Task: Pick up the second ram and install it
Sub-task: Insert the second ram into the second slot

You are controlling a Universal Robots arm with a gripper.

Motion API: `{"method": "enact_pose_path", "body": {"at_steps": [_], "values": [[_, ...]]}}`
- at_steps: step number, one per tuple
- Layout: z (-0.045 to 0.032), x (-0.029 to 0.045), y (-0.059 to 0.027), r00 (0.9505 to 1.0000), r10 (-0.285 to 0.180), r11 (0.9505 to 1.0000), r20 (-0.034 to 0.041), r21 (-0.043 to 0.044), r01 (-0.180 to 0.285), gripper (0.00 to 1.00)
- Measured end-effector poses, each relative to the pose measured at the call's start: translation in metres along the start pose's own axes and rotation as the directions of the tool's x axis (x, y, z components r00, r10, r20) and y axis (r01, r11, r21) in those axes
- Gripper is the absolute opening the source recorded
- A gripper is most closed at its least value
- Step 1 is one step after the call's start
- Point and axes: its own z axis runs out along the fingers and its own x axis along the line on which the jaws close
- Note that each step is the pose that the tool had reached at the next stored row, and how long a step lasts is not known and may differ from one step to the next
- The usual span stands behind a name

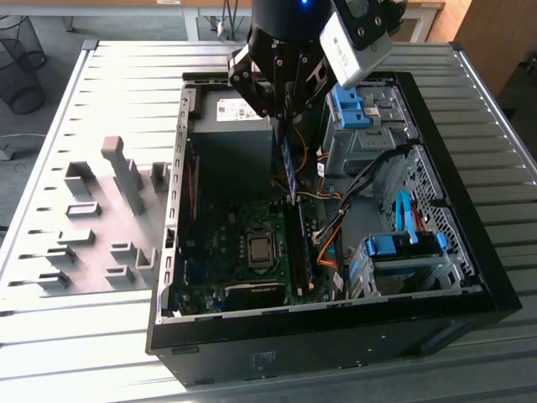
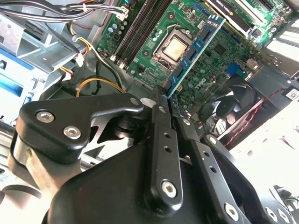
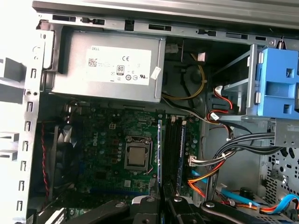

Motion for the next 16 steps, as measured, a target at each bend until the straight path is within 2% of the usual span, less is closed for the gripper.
{"method": "enact_pose_path", "body": {"at_steps": [7, 11, 16], "values": [[0.0011, -0.0001, 0.0, 1.0, 0.001, 1.0, -0.0006, 0.0004, -0.001, 0.14], [0.0025, -0.001, -0.0001, 1.0, 0.001, 1.0, -0.0068, 0.0004, -0.001, 0.14], [0.0032, -0.001, -0.0002, 1.0, 0.001, 1.0, -0.0074, 0.0003, -0.001, 0.14]]}}
